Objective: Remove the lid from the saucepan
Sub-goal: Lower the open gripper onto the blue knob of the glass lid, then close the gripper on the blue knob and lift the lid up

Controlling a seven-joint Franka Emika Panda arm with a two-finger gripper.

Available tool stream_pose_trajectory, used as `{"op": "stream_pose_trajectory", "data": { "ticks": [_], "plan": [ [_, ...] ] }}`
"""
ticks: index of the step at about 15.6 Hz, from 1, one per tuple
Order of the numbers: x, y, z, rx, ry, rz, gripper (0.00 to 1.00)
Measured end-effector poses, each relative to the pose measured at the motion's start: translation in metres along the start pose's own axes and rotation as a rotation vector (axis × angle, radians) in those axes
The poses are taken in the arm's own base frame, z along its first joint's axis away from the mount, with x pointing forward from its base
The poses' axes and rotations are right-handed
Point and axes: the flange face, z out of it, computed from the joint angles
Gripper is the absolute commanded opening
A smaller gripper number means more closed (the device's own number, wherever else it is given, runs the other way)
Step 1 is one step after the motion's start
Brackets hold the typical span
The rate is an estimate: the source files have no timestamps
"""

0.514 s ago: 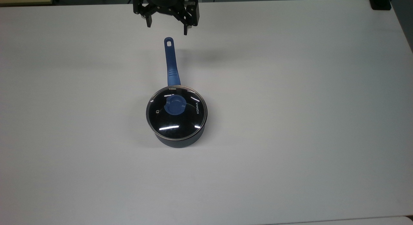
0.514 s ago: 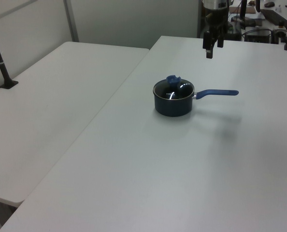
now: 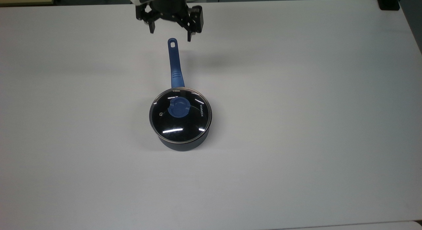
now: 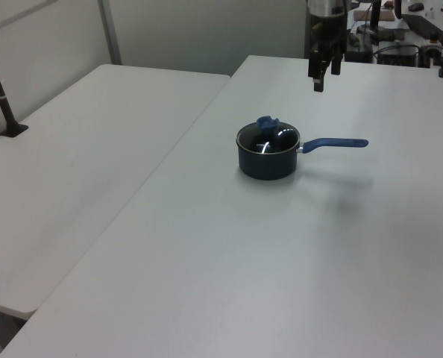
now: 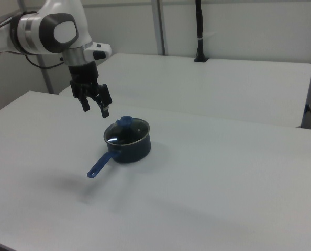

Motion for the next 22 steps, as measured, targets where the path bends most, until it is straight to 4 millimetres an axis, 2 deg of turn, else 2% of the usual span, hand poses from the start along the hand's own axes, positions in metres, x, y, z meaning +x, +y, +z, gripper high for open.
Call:
{"op": "stream_pose_trajectory", "data": {
  "ticks": [6,10,12,19,22],
  "plan": [
    [0.016,-0.005,0.015,-0.001,-0.014,-0.015,1.0],
    [0.053,-0.022,0.035,0.045,0.026,-0.02,1.0],
    [0.064,-0.026,0.044,0.048,0.052,-0.022,1.0],
    [0.088,-0.04,0.066,0.054,0.105,-0.04,1.0],
    [0.097,-0.044,0.083,0.054,0.117,-0.044,0.97]
  ]
}}
